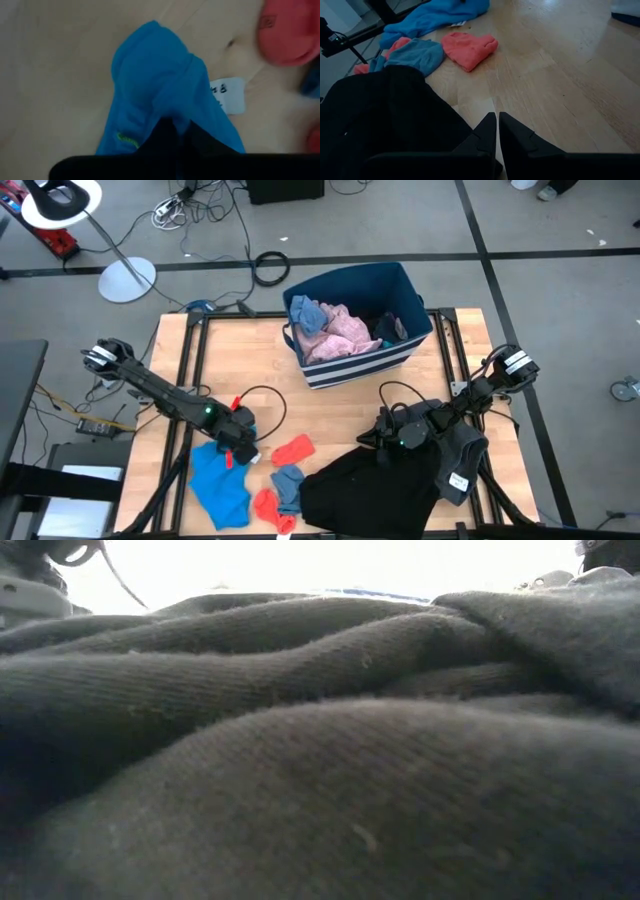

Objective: Sort clothes
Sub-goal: Put the blue shorts in the blue laundry bin organizer

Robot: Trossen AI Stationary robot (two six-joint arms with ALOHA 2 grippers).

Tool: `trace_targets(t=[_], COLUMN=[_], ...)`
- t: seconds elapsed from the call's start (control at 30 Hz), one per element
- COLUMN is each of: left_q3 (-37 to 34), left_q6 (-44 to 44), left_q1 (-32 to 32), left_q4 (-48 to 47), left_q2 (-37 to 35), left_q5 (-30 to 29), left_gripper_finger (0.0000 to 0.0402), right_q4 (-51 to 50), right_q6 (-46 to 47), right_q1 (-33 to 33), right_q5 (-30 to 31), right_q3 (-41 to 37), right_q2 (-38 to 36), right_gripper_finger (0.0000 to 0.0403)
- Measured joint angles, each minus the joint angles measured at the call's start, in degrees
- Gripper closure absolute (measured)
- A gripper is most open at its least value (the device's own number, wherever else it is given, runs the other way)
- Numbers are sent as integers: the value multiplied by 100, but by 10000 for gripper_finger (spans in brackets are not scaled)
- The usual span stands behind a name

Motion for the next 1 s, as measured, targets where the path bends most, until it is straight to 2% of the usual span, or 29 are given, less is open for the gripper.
trace_targets(t=[0.1,0.23,0.47,0.6,1.0], left_q3=[258,845,2326,3162,5164], left_q6=[188,463,821,1069,2367], left_q1=[0,0,0,0,11], left_q4=[-123,-777,-2505,-3149,-3757], left_q2=[-1,-79,-118,-118,-120], left_q5=[-238,-688,-1694,-2456,-4456], left_gripper_finger=[400,400,401,401,401], right_q4=[0,0,0,0,0], right_q6=[-1,0,0,0,-2], right_q1=[-2,-1,0,-1,-2], right_q5=[1,1,1,1,-1], right_q3=[0,0,0,0,0], right_q2=[0,0,0,-1,0], right_gripper_finger=[379,379,379,379,379])
